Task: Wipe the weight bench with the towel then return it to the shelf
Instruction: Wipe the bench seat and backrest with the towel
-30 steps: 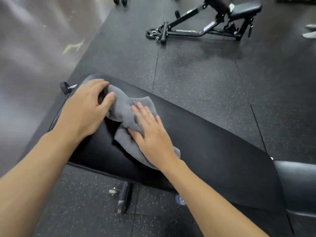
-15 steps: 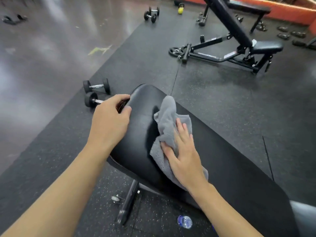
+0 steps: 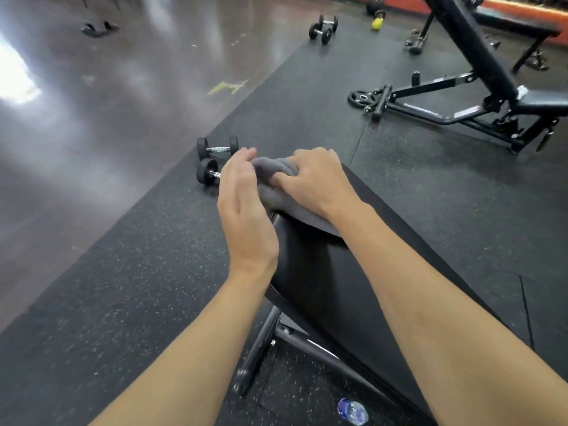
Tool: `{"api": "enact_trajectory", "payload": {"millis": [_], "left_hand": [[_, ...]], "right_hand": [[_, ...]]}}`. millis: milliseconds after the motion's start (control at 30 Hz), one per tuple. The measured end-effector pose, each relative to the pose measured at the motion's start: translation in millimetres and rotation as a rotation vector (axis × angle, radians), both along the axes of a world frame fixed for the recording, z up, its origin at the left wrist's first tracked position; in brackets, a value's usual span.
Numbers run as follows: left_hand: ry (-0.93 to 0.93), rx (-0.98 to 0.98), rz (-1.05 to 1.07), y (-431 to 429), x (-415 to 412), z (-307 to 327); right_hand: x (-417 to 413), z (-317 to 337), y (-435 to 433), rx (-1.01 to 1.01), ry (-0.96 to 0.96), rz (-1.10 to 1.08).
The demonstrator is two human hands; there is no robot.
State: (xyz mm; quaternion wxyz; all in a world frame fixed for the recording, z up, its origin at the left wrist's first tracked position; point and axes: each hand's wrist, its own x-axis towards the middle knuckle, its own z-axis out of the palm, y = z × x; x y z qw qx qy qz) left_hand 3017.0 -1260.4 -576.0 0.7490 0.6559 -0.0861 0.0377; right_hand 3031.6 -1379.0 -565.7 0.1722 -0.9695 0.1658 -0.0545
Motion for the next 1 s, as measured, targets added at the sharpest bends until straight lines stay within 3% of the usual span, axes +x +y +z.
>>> {"api": "enact_trajectory", "payload": {"millis": [133,267,433,633,733,900,1000], "left_hand": [[-0.160,0.099,-0.043,22.0,21.2,15.2],[-0.088,0.482,-0.312,13.7,35.2,23.2],[-0.280,0.894,-0.481,-12.0,9.6,7.5],[-0.461,1.213,-0.426,-24.4,-10.9,4.3],[-0.548,1.254,-0.466,-36.0,-28.7,-3.9],[-0.753,1.373,-0.581,-58.8,-58.6,-37.3],[-0.916,1.473,-0.581,-68.0,-76.7,-56.5]], "right_hand": [[-46.7,-10.5,61.3,-0.042,-0.118,0.259],[-76.9,-36.2,75.4,-0.197,-0.151,0.395],[-125.7,-69.8,71.2,-0.289,-0.182,0.563],[-191.1,-105.9,48.6,-0.312,-0.268,0.545],[-222.6,-121.9,33.7,-0.317,-0.276,0.499],[-292.4,-162.4,5.7,-0.324,-0.265,0.324],[-343.4,-192.2,-13.7,-0.194,-0.239,0.098]]}}
